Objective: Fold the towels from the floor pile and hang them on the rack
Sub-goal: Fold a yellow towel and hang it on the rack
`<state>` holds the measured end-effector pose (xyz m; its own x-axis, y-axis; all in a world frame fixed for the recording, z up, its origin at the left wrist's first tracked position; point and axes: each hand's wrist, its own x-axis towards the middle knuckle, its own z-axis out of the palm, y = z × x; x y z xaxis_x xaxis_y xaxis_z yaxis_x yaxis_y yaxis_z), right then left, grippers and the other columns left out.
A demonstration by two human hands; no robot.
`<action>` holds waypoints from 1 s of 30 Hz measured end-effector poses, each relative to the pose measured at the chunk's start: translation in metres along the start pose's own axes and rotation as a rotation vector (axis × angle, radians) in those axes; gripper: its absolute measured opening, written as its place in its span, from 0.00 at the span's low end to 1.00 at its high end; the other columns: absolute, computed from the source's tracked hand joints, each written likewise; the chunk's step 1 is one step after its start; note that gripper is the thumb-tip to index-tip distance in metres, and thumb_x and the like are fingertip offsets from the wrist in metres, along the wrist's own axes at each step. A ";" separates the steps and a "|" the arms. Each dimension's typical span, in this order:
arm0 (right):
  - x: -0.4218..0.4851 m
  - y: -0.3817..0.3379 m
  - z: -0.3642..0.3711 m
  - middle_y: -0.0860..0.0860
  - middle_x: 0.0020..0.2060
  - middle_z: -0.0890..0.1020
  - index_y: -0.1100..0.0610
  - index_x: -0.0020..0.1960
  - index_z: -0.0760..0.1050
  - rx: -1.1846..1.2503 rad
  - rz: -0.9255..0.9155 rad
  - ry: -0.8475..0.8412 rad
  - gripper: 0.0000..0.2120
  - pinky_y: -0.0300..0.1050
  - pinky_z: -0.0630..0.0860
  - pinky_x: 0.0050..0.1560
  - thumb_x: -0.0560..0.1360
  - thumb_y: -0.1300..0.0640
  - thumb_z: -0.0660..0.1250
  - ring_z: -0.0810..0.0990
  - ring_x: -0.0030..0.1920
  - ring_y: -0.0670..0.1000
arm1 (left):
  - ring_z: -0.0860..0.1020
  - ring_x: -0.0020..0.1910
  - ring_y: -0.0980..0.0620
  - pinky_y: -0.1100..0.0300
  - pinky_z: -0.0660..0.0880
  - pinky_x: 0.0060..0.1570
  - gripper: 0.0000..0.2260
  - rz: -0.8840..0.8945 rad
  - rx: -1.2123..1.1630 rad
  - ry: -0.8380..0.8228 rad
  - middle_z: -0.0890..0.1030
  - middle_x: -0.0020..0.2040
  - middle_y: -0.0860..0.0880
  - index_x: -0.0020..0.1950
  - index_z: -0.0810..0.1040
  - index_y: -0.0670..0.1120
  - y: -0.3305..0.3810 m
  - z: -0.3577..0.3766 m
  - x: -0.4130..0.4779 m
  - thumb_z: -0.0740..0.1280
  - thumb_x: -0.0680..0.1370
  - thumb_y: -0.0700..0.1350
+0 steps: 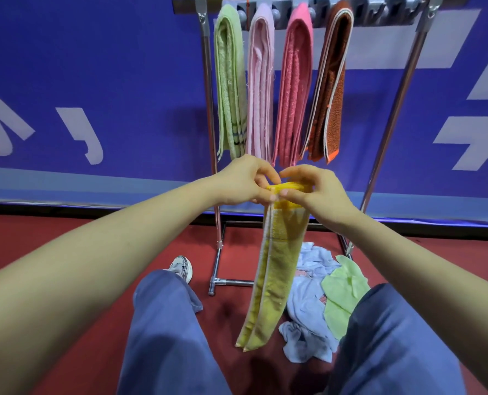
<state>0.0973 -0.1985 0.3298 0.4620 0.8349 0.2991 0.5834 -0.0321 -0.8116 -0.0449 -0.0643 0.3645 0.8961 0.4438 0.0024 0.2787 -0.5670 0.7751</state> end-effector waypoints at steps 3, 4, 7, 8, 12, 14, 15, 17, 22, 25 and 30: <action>0.002 -0.011 0.001 0.48 0.40 0.84 0.50 0.54 0.83 -0.219 -0.057 -0.045 0.10 0.44 0.77 0.51 0.73 0.56 0.74 0.82 0.46 0.48 | 0.84 0.41 0.42 0.49 0.83 0.50 0.21 0.008 -0.062 0.050 0.84 0.43 0.34 0.59 0.72 0.40 -0.004 0.005 -0.001 0.77 0.71 0.32; 0.002 -0.013 0.001 0.49 0.40 0.84 0.52 0.51 0.83 -0.265 -0.074 -0.042 0.07 0.45 0.77 0.51 0.74 0.57 0.73 0.82 0.45 0.49 | 0.84 0.40 0.43 0.52 0.83 0.48 0.22 0.013 -0.080 0.073 0.84 0.42 0.35 0.59 0.71 0.41 -0.005 0.006 -0.001 0.77 0.71 0.32; 0.003 -0.014 0.002 0.50 0.39 0.84 0.54 0.47 0.83 -0.320 -0.104 -0.047 0.03 0.43 0.73 0.46 0.74 0.59 0.72 0.81 0.45 0.51 | 0.83 0.36 0.48 0.55 0.82 0.43 0.19 0.001 -0.132 0.111 0.84 0.37 0.41 0.53 0.73 0.44 -0.009 0.009 -0.001 0.78 0.70 0.35; 0.003 -0.014 0.003 0.50 0.39 0.84 0.54 0.47 0.82 -0.325 -0.113 -0.055 0.03 0.42 0.72 0.45 0.74 0.60 0.71 0.80 0.45 0.51 | 0.81 0.36 0.49 0.56 0.81 0.42 0.16 -0.016 -0.153 0.101 0.84 0.36 0.43 0.51 0.75 0.44 -0.013 0.011 -0.001 0.79 0.71 0.36; 0.002 -0.009 0.005 0.48 0.38 0.83 0.53 0.46 0.82 -0.286 -0.117 -0.081 0.03 0.43 0.73 0.46 0.74 0.60 0.71 0.80 0.43 0.49 | 0.77 0.35 0.54 0.56 0.79 0.41 0.10 -0.074 0.019 -0.047 0.81 0.34 0.47 0.45 0.81 0.40 -0.036 0.020 -0.002 0.77 0.73 0.45; 0.004 -0.009 0.006 0.47 0.38 0.83 0.52 0.45 0.81 -0.247 -0.119 -0.067 0.04 0.43 0.73 0.46 0.74 0.60 0.72 0.80 0.43 0.49 | 0.74 0.28 0.58 0.60 0.75 0.37 0.15 -0.062 0.289 -0.089 0.78 0.29 0.51 0.36 0.80 0.43 -0.045 0.030 -0.004 0.75 0.75 0.52; 0.006 -0.009 0.007 0.47 0.38 0.83 0.51 0.44 0.81 -0.231 -0.124 -0.058 0.04 0.43 0.74 0.46 0.74 0.60 0.72 0.80 0.43 0.48 | 0.71 0.25 0.58 0.61 0.71 0.33 0.18 -0.049 0.385 -0.084 0.75 0.26 0.52 0.32 0.76 0.45 -0.047 0.035 -0.005 0.74 0.76 0.54; 0.013 -0.008 0.009 0.48 0.39 0.83 0.49 0.43 0.82 -0.217 -0.142 -0.038 0.05 0.45 0.76 0.49 0.73 0.59 0.73 0.81 0.44 0.49 | 0.68 0.24 0.56 0.62 0.64 0.29 0.22 -0.016 0.413 -0.055 0.70 0.24 0.52 0.29 0.71 0.45 -0.053 0.045 -0.003 0.72 0.77 0.54; 0.031 0.018 0.016 0.48 0.48 0.81 0.46 0.51 0.80 -0.090 -0.089 0.072 0.11 0.47 0.77 0.47 0.70 0.51 0.75 0.79 0.43 0.47 | 0.76 0.27 0.62 0.67 0.68 0.31 0.17 0.021 0.268 -0.001 0.79 0.28 0.53 0.36 0.82 0.41 -0.064 0.049 0.008 0.72 0.78 0.51; 0.035 0.039 0.023 0.52 0.58 0.81 0.51 0.64 0.75 0.286 0.227 0.084 0.24 0.42 0.77 0.43 0.72 0.44 0.74 0.81 0.49 0.48 | 0.83 0.34 0.53 0.62 0.76 0.38 0.14 0.001 0.074 0.015 0.85 0.35 0.44 0.43 0.84 0.38 -0.076 0.048 0.015 0.72 0.78 0.50; 0.014 0.087 0.037 0.48 0.33 0.82 0.53 0.41 0.84 0.676 0.588 -0.363 0.17 0.45 0.72 0.42 0.78 0.44 0.62 0.80 0.35 0.47 | 0.82 0.31 0.51 0.62 0.79 0.33 0.16 -0.098 -0.246 0.105 0.83 0.36 0.39 0.47 0.80 0.30 -0.100 0.046 0.035 0.70 0.80 0.45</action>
<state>0.1299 -0.1689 0.2447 0.2563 0.9091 -0.3285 -0.2356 -0.2708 -0.9334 -0.0256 -0.0242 0.2585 0.8247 0.5651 -0.0241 0.2584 -0.3385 0.9048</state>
